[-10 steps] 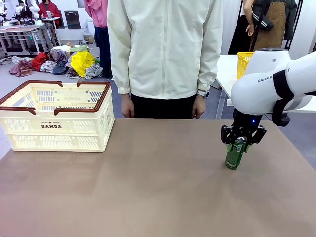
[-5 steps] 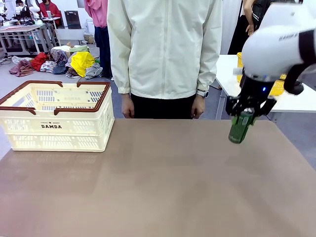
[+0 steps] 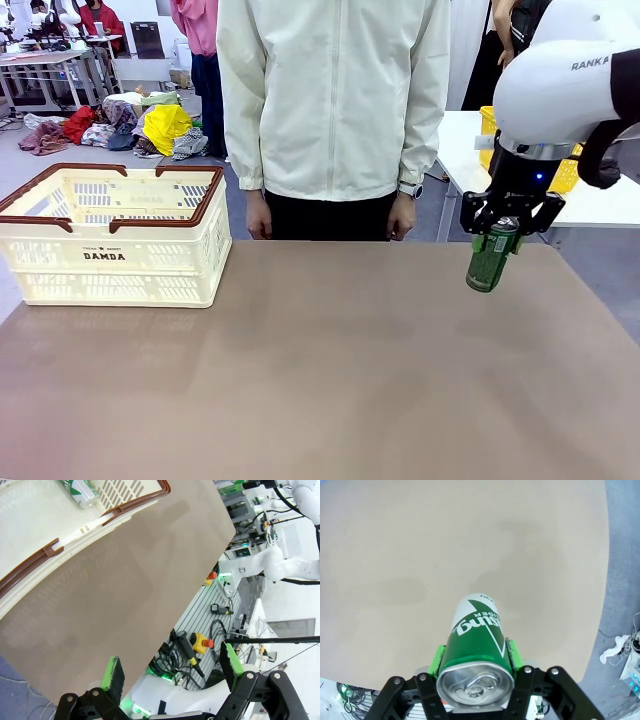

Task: Place the drinks into the Shopping basket.
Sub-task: Pick up one drink and place it into the Shopping basket.

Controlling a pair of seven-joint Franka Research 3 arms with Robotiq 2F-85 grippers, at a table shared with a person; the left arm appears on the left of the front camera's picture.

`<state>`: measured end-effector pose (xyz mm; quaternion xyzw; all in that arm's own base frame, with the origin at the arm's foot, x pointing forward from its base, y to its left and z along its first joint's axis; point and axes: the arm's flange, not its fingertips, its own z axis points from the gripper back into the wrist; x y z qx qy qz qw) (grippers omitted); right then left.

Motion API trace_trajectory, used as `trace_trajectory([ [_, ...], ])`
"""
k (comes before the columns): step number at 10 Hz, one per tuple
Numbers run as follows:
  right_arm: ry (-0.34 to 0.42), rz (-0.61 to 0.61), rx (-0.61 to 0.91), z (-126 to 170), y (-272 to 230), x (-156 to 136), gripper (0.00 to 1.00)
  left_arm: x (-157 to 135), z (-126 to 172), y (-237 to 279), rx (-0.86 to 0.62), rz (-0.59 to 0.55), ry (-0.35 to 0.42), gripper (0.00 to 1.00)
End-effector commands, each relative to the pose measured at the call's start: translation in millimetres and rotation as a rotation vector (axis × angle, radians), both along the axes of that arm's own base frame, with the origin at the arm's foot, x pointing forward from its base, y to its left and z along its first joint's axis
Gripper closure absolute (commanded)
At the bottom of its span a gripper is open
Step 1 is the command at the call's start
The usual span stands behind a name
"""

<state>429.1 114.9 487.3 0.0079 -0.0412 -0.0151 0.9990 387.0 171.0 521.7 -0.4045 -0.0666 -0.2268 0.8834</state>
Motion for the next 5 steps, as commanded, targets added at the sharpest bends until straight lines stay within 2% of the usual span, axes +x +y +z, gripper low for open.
trace_trajectory([
  [1,-0.009,0.0,0.001,6,0,0,1.0,-3,1,0,0.0,-0.004,0.002,0.0],
  [3,-0.086,0.033,-0.023,8,37,10,1.0,-3,1,0,0.0,-0.004,0.002,0.0],
  [4,-0.102,0.075,-0.025,7,74,25,1.0,-3,1,0,0.0,-0.004,0.002,0.0],
  [5,-0.075,0.141,-0.031,-5,114,39,1.0,-3,1,0,0.0,-0.004,0.002,0.0],
])
